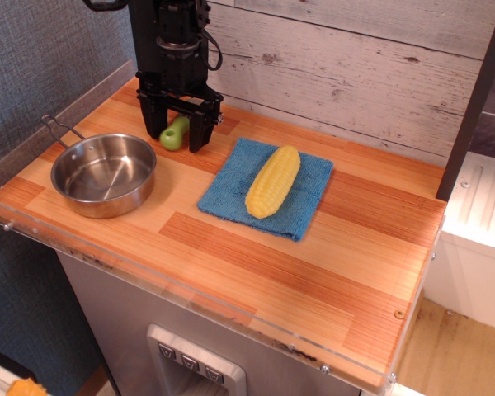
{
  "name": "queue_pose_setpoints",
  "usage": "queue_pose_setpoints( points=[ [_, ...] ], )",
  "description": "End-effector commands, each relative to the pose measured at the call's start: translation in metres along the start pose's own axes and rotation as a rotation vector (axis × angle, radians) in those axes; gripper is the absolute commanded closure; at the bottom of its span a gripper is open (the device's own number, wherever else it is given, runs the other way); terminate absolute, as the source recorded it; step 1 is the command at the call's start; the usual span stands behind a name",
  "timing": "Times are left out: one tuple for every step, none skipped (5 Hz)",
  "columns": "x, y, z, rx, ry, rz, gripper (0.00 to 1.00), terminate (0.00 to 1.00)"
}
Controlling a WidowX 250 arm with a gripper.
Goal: Move the spatula to the right side of the table
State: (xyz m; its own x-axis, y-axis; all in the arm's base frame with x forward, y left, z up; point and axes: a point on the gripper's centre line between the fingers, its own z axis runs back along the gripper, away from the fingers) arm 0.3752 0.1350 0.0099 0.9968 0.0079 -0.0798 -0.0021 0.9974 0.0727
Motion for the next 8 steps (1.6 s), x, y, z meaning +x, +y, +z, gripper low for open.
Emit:
queue_pose_setpoints(
  points=[
    [-0.003, 0.002, 0.016, 0.009, -0.07, -0.006, 1.0, 0.0],
    [-0.014, 0.01, 0.04, -0.013, -0.136, 0.034, 1.0, 0.0],
    [-0.031, 0.001, 0.083, -0.067, -0.278, 0.129, 1.0, 0.0],
    [-0.04, -0.044, 0.103, -0.112, -0.358, 0.049, 1.0, 0.0],
    [-0.056, -0.092, 0.099, -0.183, -0.334, -0.067, 1.0, 0.0],
    [-0.069, -0.141, 0.085, -0.18, -0.291, -0.155, 1.0, 0.0],
    [-0.063, -0.192, 0.071, -0.132, -0.276, -0.201, 1.0, 0.0],
    [-0.053, -0.243, 0.062, -0.078, -0.258, -0.187, 1.0, 0.0]
  ],
)
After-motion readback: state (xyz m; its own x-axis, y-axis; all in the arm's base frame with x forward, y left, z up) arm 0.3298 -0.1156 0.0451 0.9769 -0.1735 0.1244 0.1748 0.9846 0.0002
